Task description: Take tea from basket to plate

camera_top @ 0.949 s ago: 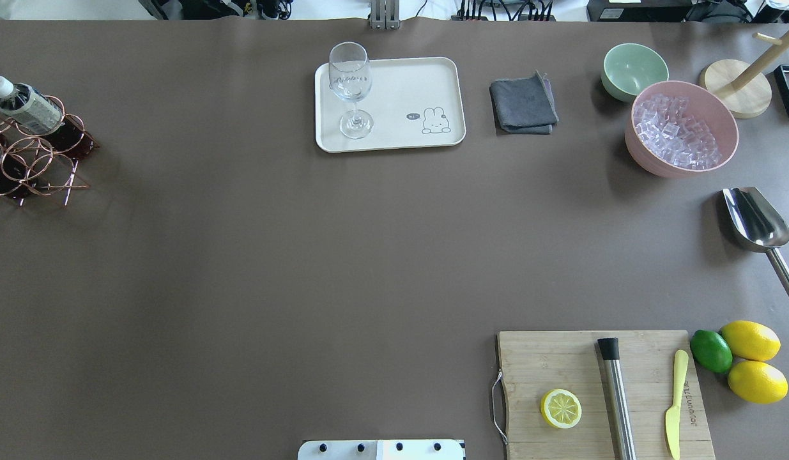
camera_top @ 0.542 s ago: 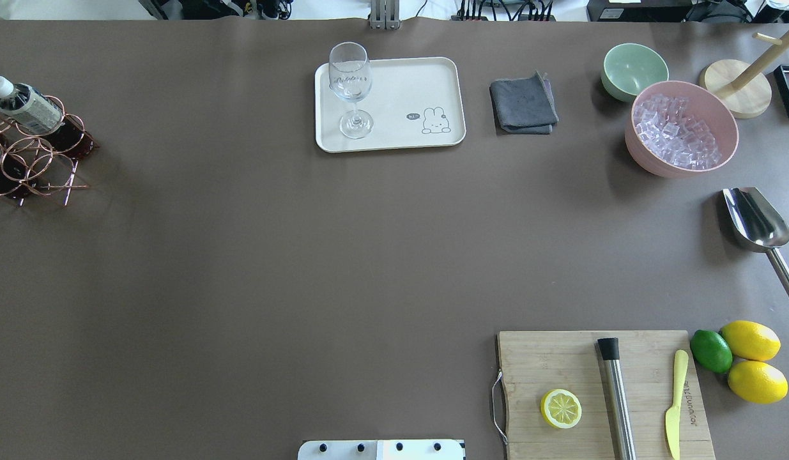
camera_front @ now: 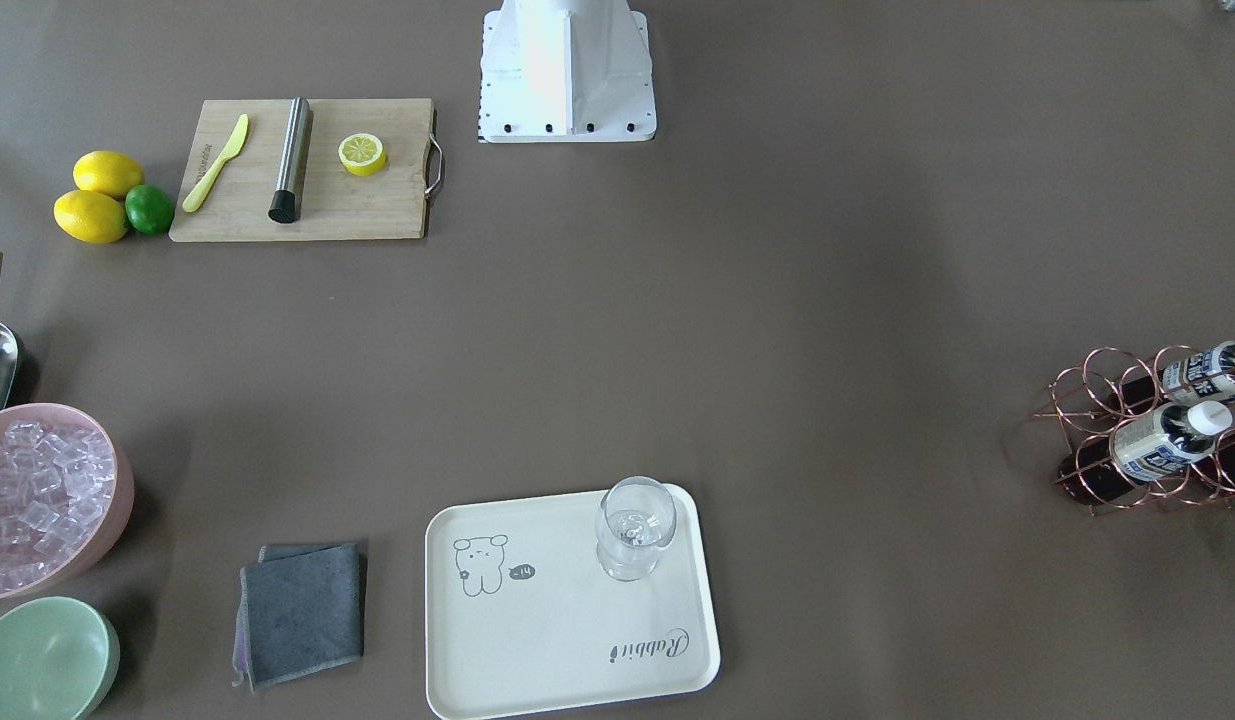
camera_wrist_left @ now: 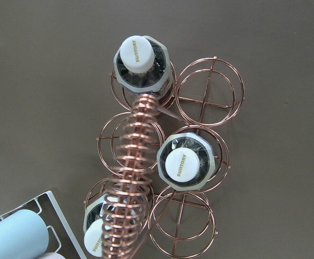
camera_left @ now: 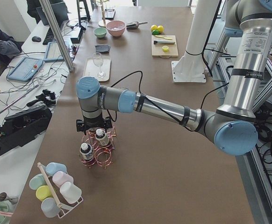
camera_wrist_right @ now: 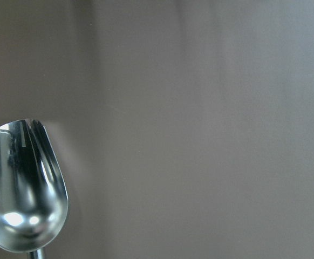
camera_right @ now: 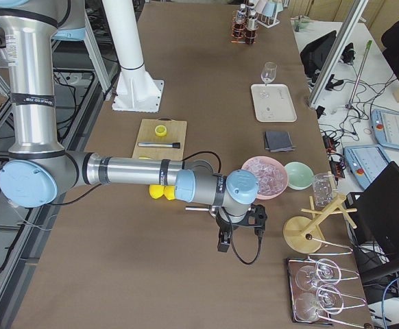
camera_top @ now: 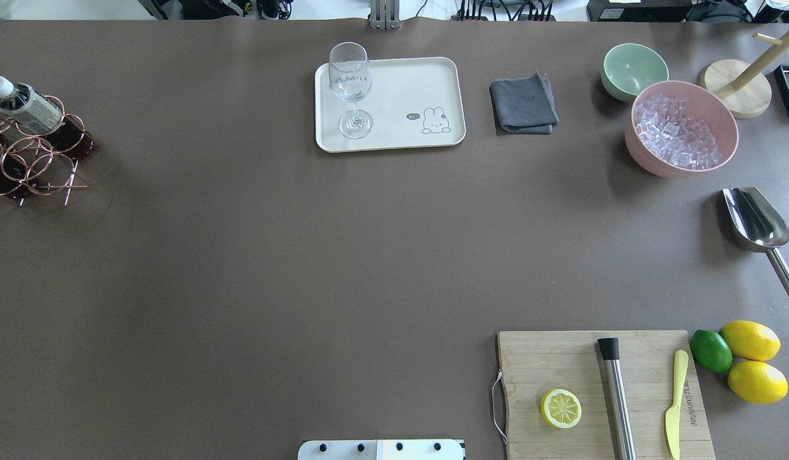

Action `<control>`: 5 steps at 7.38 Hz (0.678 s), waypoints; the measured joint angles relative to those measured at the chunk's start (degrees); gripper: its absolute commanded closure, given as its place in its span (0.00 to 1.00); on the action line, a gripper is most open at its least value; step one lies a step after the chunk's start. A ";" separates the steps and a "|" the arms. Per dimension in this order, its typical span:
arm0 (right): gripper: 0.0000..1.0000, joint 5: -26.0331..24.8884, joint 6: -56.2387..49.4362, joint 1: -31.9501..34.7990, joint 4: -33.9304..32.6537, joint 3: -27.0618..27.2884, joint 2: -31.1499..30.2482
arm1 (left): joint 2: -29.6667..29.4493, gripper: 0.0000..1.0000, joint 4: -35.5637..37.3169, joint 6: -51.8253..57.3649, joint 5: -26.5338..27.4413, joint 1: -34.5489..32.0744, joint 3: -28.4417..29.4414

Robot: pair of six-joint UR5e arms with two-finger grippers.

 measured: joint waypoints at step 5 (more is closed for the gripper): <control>0.00 -0.05 0.00 0.00 0.00 0.07 0.00 | -2.32 0.02 -0.08 1.62 0.38 -0.08 0.44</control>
